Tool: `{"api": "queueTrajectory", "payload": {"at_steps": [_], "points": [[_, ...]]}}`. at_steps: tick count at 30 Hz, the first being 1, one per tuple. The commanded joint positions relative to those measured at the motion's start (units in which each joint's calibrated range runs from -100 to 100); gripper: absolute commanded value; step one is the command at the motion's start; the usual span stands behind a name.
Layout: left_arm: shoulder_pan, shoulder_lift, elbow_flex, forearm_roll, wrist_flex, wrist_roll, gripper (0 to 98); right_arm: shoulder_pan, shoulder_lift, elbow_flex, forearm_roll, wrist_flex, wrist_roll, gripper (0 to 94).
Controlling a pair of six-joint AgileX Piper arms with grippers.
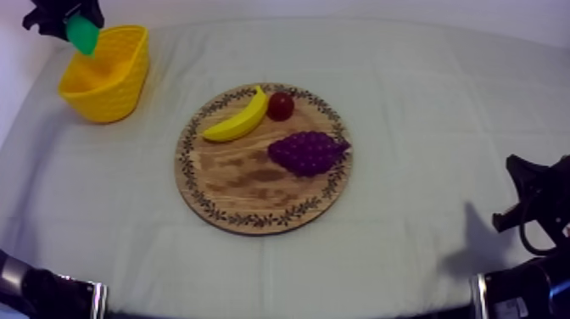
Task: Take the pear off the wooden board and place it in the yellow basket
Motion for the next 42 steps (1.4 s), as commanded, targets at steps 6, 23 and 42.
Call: {"api": "queueTrajectory", "payload": {"at_steps": [6,23,42], "points": [[-1.34,2.39,-4.65,0.38,-0.02,0.06,50.1,0.01,-0.03,-0.02,-0.01,-0.01,0.0,0.2],[-3.31,13.9,-9.83,1.45,-0.04,0.55,51.4,0.01,-0.03,-0.02,-0.01,-0.01,0.0,0.2],[-4.14,31.05,-18.42,3.22,-2.18,-0.2,56.7,0.01,-0.03,-0.02,-0.01,-0.01,0.0,0.2]]}}
